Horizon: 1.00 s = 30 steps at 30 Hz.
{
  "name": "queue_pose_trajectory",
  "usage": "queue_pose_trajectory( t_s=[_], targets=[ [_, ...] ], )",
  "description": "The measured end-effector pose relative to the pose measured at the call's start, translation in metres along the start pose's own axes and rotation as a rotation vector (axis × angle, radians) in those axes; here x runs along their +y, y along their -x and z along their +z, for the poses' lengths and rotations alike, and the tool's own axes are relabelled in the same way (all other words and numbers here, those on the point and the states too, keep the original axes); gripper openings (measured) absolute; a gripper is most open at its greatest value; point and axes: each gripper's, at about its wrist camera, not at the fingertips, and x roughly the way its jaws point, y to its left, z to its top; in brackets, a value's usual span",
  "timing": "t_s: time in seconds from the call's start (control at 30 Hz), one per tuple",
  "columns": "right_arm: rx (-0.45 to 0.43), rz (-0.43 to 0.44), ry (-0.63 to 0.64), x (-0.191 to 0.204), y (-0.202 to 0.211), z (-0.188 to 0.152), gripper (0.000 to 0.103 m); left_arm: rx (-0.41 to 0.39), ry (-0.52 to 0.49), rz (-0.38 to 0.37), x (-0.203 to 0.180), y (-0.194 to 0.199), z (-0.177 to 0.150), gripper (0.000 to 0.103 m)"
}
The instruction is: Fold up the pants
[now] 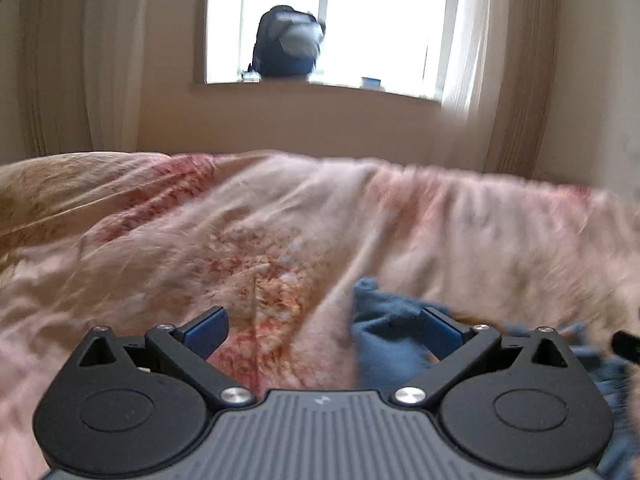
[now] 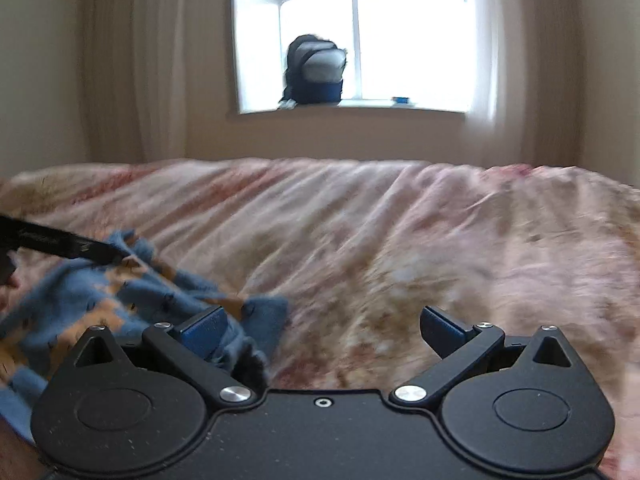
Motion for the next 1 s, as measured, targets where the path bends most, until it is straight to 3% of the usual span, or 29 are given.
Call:
queue_pose_trajectory(
  t_s=[0.07, 0.13, 0.23, 0.33, 0.4, 0.47, 0.53, 0.63, 0.7, 0.8, 0.9, 1.0],
  targets=[
    [-0.045, -0.011, -0.012, 0.001, 0.015, 0.003, 0.102, 0.013, 0.038, -0.062, 0.002, 0.017, -0.007, 0.103],
    [-0.045, 0.042, 0.006, 0.007, 0.024, 0.005, 0.103, 0.061, 0.034, -0.102, -0.002, 0.027, -0.019, 0.103],
    [0.036, 0.130, 0.071, 0.023, 0.023, 0.002, 0.102, 0.108, -0.051, -0.108, -0.010, 0.038, -0.044, 0.103],
    [0.206, 0.149, 0.203, 0.042, 0.007, -0.009, 0.102, 0.147, -0.159, -0.034, -0.014, 0.041, -0.076, 0.103],
    [0.245, 0.156, 0.220, 0.042, 0.004, -0.015, 0.102, 0.105, -0.138, -0.039, -0.008, 0.053, -0.087, 0.103],
    [0.270, 0.177, 0.215, 0.038, 0.007, -0.010, 0.102, 0.113, -0.121, -0.049, -0.005, 0.059, -0.085, 0.103],
    [0.242, 0.175, 0.241, 0.034, 0.015, -0.004, 0.102, 0.115, -0.107, -0.045, -0.002, 0.063, -0.079, 0.103],
    [0.110, 0.117, 0.258, 0.038, 0.031, 0.003, 0.102, 0.043, -0.109, -0.051, -0.004, 0.071, -0.066, 0.103],
    [0.050, 0.160, 0.240, 0.045, 0.037, 0.008, 0.102, 0.018, -0.124, -0.076, -0.011, 0.071, -0.056, 0.103],
    [-0.009, 0.208, 0.234, 0.057, 0.031, 0.013, 0.102, 0.040, -0.148, -0.093, -0.028, 0.061, -0.044, 0.103],
    [-0.030, 0.082, 0.334, 0.073, 0.015, 0.013, 0.102, 0.099, -0.185, -0.076, -0.043, 0.048, -0.042, 0.103],
    [-0.027, 0.047, 0.380, 0.076, 0.007, 0.012, 0.102, 0.120, -0.205, -0.069, -0.049, 0.043, -0.049, 0.103]
  ],
)
